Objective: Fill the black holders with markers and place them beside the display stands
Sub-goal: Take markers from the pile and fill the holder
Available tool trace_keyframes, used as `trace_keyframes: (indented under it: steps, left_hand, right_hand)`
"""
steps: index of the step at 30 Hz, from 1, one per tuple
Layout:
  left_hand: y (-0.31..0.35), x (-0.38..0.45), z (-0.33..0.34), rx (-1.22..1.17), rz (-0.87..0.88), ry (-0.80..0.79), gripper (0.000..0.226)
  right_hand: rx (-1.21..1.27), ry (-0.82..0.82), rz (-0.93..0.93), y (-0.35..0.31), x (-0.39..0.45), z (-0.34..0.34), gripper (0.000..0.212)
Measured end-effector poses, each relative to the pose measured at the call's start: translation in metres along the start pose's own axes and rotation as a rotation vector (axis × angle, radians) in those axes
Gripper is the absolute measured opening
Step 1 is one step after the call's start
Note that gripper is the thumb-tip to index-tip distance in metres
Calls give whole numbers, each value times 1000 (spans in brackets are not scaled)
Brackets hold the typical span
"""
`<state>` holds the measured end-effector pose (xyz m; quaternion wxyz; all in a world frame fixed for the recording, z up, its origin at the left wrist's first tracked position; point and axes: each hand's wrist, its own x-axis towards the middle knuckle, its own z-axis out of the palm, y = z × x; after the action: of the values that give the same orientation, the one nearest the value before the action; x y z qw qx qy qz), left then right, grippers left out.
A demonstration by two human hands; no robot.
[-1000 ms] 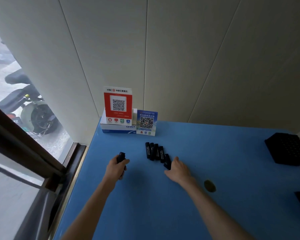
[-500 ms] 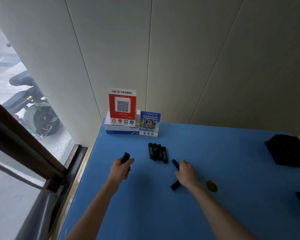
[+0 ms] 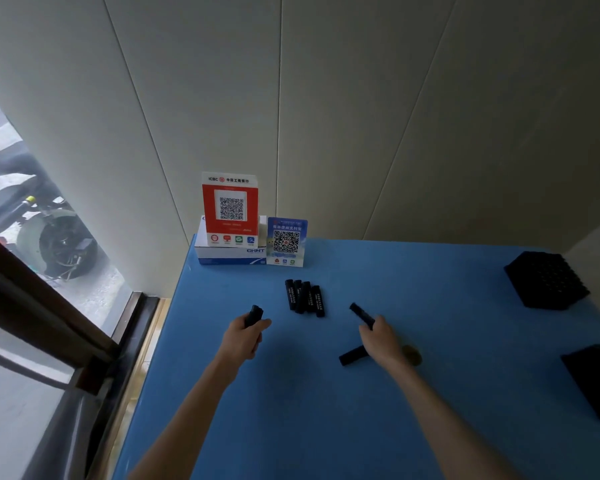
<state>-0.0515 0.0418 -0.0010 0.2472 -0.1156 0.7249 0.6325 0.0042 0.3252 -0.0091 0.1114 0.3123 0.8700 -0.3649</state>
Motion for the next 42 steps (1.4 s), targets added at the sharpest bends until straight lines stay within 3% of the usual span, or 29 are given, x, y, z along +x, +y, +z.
trace_keyframes:
  steps: [7, 9, 11, 15, 19, 22, 29, 33, 42]
  left_hand:
    - [-7, 0, 5, 7, -7, -31, 19]
    - [-8, -2, 7, 3, -10, -42, 17]
    - [-11, -5, 8, 8, -12, -50, 18]
    - [-17, -8, 6, 24, -12, -60, 17]
    - [-20, -9, 8, 35, -14, -67, 18]
    - [-18, -11, 9, 39, -16, -80, 15]
    - [-15, -12, -2, 34, -16, -65, 14]
    - [-16, -10, -8, 19, -22, -48, 17]
    - [-14, -9, -7, -13, -33, -64, 13]
  right_hand:
    - [-283, 255, 74, 16, -13, -6, 62]
    - [-277, 332, 50, 23, -15, -3, 65]
    - [-225, 353, 25, 27, -18, -2, 56]
    - [-114, 288, 84, 21, -27, -12, 16]
    - [-342, 186, 155, 19, -35, -11, 37]
    - [-405, 216, 98, 17, -37, -5, 49]
    - [-302, 304, -31, 12, -34, 3, 49]
    - [-320, 188, 20, 7, -31, 10, 56]
    - [-74, -6, 9, -3, -28, 16, 43]
